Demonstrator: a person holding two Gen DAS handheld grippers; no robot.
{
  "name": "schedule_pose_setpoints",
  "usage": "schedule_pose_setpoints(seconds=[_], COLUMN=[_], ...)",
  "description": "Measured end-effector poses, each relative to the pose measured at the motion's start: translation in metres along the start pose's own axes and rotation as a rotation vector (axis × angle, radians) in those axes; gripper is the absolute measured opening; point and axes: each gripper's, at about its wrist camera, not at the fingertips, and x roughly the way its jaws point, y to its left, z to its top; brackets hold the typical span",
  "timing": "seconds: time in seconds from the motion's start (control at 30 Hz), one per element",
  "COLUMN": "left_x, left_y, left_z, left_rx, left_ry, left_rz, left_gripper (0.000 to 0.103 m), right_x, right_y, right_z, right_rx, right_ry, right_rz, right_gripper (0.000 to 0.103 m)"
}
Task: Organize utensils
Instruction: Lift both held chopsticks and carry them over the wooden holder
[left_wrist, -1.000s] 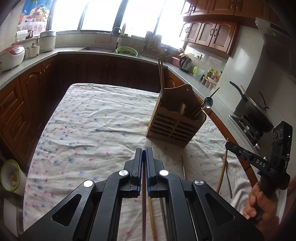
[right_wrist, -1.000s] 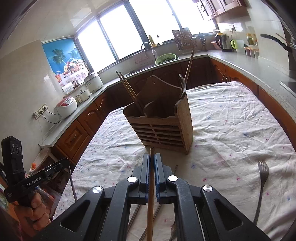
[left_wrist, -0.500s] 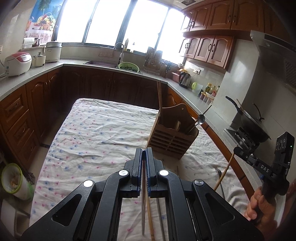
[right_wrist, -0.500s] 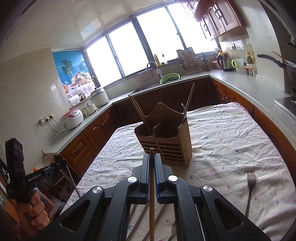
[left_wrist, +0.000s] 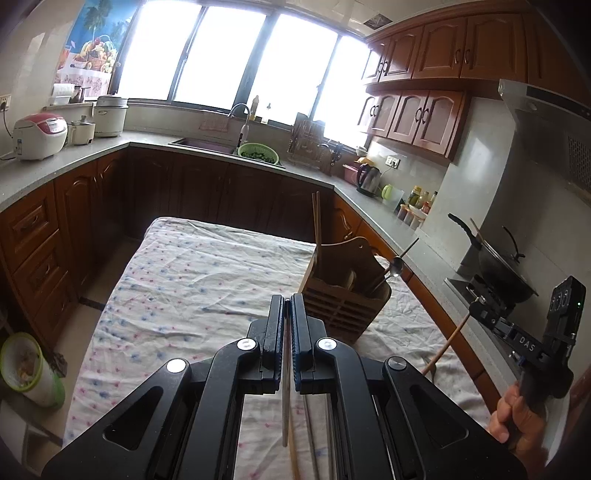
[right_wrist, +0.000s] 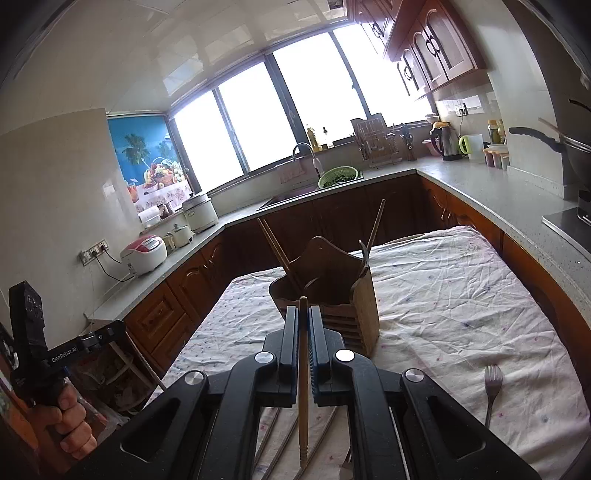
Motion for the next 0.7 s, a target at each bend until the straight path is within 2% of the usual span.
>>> schedule_pose_setpoints(seconds=[0.33,0.7], left_x=[0.011,0.036], left_y=[-0.003,-0.018], left_z=[0.029,0.097], left_rx=[-0.024,-0.058], left_ry=[-0.056,-0.187], left_rz=[-0.022,-0.083], left_gripper=[0.003,0.003], right_x=[0.008,0.023], right_y=[-0.007,-0.006], right_z=[0.022,0.078], right_rx=[0.003,-0.038], right_ry=[-0.051,-0.203], right_rz=[-0.014,-0.063], right_gripper=[0.005,0.005])
